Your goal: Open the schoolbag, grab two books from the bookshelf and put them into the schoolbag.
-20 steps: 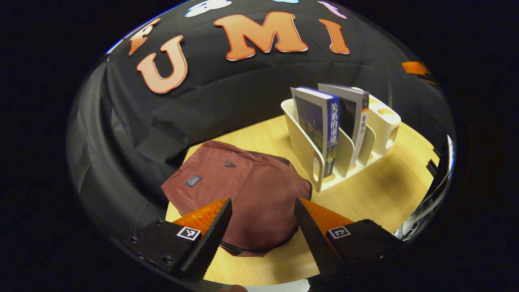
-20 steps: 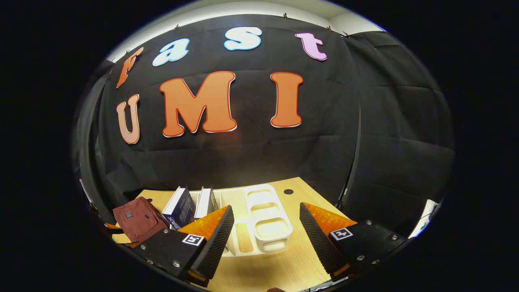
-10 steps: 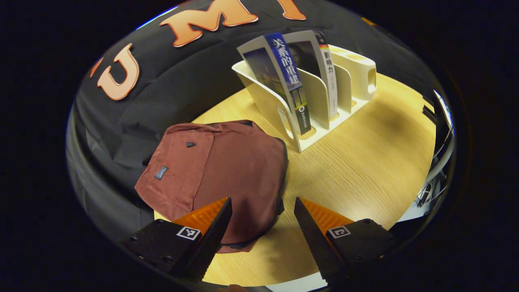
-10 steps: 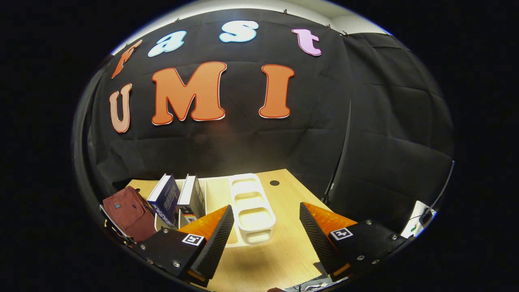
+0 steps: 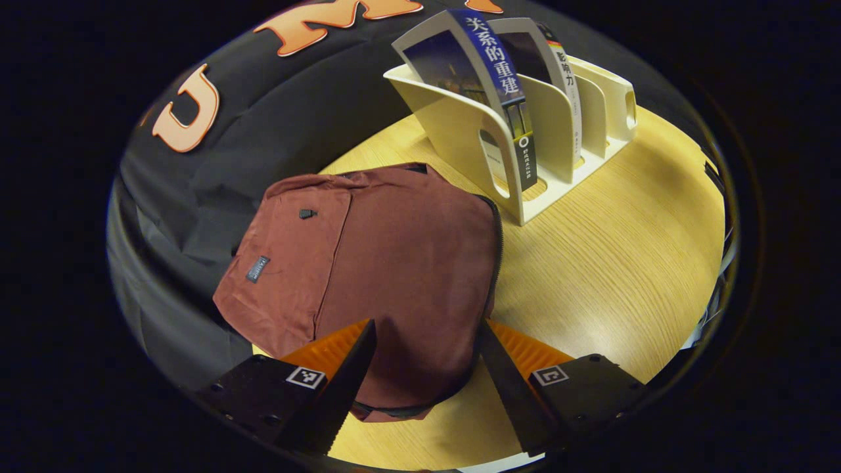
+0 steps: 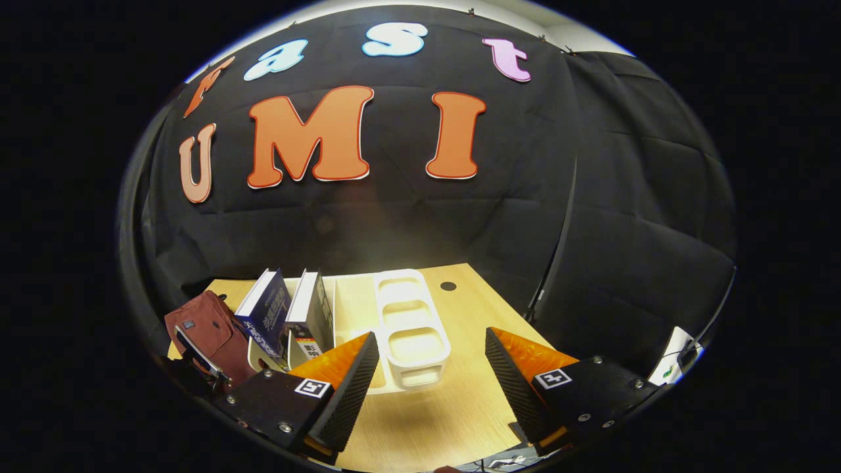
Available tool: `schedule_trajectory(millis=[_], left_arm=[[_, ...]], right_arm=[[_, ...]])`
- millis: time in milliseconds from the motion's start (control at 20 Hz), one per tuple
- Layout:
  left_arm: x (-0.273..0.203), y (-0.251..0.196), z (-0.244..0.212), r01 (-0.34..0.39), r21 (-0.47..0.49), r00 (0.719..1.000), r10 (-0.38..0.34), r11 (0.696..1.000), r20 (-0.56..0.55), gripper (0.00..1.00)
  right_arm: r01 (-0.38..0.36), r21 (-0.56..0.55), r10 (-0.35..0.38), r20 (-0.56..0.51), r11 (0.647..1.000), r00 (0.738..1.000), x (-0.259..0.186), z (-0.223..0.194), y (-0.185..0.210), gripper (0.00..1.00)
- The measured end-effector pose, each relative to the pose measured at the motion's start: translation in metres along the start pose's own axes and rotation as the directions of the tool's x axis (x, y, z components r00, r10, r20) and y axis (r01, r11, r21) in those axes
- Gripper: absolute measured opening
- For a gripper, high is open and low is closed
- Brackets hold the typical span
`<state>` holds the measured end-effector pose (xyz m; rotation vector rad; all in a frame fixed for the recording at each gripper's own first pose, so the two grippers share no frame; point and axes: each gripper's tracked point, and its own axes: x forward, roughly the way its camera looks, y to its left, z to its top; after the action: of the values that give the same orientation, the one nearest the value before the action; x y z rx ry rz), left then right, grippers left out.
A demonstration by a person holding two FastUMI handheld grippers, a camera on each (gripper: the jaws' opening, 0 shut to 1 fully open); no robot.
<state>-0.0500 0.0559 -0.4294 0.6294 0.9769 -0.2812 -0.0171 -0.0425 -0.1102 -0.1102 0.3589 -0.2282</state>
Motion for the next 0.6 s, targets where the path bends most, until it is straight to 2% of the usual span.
schedule_trajectory(millis=[100,250,300,350,400,450,550,600], left_arm=[[-0.001,-0.01,0.001,0.041,0.001,0.999,-0.041,0.999,0.007,0.94],[-0.001,-0.016,0.005,0.035,0.084,0.999,-0.037,0.996,0.018,0.55],[-0.002,-0.018,0.005,0.032,0.107,0.999,-0.034,0.994,0.017,0.51],[-0.002,-0.018,0.007,0.03,0.12,0.999,-0.032,0.992,0.016,0.41],[-0.002,-0.018,0.009,0.026,0.123,0.999,-0.028,0.992,0.019,0.36],[-0.005,-0.017,0.01,0.023,0.122,0.999,-0.025,0.992,0.021,0.21],[-0.004,-0.016,0.009,0.026,0.125,1.0,-0.027,0.992,0.006,0.04],[-0.007,-0.014,0.009,0.026,0.123,1.0,-0.024,0.992,-0.013,0.02]], right_arm=[[-0.006,0.004,0.006,0.001,1.0,1.0,0.002,0.004,0.003,0.97],[-0.005,0.0,0.005,0.01,1.0,1.0,0.006,0.009,0.0,0.97],[-0.007,0.003,0.007,0.01,1.0,1.0,0.008,0.01,-0.001,0.97],[-0.01,0.007,0.01,0.009,1.0,1.0,0.01,0.011,-0.001,0.97],[-0.011,0.012,0.011,0.009,1.0,1.0,0.011,0.012,-0.001,0.97],[-0.013,0.016,0.013,0.011,1.0,1.0,0.011,0.013,-0.002,0.97],[-0.018,0.019,0.018,0.011,1.0,1.0,0.015,0.013,-0.003,0.97],[-0.022,0.02,0.022,0.011,1.0,1.0,0.016,0.014,-0.004,0.97]])
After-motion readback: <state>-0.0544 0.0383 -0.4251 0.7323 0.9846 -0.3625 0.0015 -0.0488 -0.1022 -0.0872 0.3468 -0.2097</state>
